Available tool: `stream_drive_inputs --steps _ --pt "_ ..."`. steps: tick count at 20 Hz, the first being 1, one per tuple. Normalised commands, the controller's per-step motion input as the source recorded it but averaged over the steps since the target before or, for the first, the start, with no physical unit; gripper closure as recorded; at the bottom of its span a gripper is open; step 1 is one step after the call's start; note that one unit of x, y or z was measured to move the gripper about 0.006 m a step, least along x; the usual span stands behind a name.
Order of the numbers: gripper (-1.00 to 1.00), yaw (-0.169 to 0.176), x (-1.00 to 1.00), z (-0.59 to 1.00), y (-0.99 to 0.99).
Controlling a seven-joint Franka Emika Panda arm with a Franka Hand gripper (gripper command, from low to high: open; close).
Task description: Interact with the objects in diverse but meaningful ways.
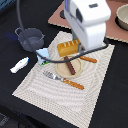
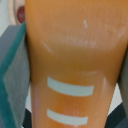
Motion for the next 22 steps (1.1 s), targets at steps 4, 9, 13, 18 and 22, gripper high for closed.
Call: stream_drive_inputs --steps 4,9,13,18,22 --pt "1.0 0.0 0.04 -0.09 -1.0" --pt "1.0 0.0 0.0 -0.29 -0.86" --pt "1.0 0.0 -0.05 -0.54 -0.48" --pt "1.0 0.0 -0.03 -0.49 -0.36" --pt "1.0 0.0 -0.02 -0.32 -0.29"
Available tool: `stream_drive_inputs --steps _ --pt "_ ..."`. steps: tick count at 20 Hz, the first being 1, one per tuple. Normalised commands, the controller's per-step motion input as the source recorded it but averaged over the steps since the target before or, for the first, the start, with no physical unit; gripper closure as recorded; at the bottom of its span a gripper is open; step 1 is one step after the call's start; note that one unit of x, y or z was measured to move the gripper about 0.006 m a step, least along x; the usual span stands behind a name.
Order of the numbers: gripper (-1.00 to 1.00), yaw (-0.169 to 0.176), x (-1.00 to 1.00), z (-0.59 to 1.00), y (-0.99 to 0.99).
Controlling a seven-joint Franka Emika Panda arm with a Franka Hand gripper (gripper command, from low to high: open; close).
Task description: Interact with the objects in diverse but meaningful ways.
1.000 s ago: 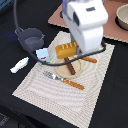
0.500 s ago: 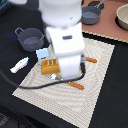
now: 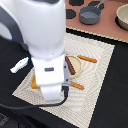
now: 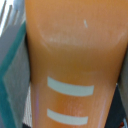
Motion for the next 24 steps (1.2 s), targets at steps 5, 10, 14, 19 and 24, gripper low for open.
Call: stream_drive_inputs --steps 5,10,14,19,24 --pt "-1.0 0.0 0.0 0.0 -0.21" --pt "-1.0 0.001 -0.01 0.1 -0.16" --pt "-1.0 0.0 0.0 0.56 -0.05" --pt "-1.0 0.0 -0.08 0.84 0.24" --pt "-1.0 0.0 -0.36 0.73 0.59"
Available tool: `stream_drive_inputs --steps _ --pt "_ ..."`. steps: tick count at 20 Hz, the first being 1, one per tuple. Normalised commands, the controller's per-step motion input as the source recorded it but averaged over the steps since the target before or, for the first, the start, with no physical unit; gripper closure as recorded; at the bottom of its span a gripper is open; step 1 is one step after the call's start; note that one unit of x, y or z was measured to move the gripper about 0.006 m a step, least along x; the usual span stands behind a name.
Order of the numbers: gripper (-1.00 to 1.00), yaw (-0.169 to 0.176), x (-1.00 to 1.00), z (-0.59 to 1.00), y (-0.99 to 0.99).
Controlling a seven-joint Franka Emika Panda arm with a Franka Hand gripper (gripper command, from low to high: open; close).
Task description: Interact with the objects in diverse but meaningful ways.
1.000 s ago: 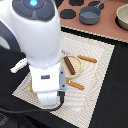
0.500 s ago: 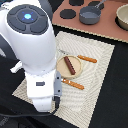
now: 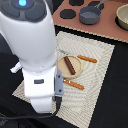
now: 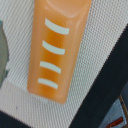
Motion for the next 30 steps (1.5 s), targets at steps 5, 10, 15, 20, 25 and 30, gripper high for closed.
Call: stream_drive_inputs --steps 5,10,15,20,25,30 --pt "-1.0 0.0 -0.54 0.58 0.65" --pt "-1.0 0.0 -0.61 0.48 0.72" --pt "-1.0 0.0 -0.69 0.27 0.77" --pt "-1.0 0.0 -0.72 0.19 0.76" --pt "-1.0 -0.004 -0.75 -0.01 0.66" --pt "-1.0 -0.012 -0.8 -0.1 0.55"
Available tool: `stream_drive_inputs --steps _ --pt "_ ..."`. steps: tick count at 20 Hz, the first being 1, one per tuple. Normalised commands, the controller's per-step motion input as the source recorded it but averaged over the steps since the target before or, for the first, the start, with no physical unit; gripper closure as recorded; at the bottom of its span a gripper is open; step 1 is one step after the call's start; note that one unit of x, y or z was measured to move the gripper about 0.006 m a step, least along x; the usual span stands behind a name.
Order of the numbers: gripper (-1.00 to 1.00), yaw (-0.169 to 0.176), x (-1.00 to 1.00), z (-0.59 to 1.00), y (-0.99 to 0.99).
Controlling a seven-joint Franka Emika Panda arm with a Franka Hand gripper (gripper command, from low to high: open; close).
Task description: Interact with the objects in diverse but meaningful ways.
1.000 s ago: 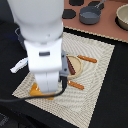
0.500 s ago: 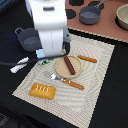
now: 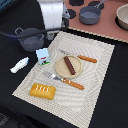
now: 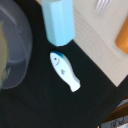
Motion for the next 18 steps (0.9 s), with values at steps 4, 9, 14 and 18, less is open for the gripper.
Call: stream_drive_inputs --steps 4,9,14,18 --pt "-1.0 -0.002 -0.87 -0.16 0.5" --pt "-1.0 -0.111 -0.73 -0.2 0.09" --pt "-1.0 -0.142 -0.66 -0.27 0.07" --pt "-1.0 -0.142 -0.66 -0.36 0.0"
